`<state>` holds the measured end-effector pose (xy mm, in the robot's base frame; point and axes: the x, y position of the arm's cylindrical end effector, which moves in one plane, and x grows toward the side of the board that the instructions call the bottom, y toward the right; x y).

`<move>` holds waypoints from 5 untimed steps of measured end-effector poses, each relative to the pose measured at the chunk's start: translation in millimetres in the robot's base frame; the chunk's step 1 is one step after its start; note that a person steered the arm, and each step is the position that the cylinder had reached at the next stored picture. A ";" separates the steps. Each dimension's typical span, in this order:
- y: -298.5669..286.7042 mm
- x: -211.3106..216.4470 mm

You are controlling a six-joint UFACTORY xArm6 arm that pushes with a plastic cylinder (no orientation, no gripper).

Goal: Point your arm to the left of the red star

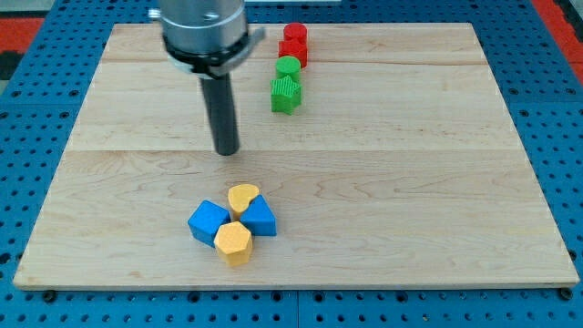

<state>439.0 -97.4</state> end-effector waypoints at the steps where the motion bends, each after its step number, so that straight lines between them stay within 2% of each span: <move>1: -4.2 -5.5; 2: -5.4 -5.5; 5: -0.6 -112.7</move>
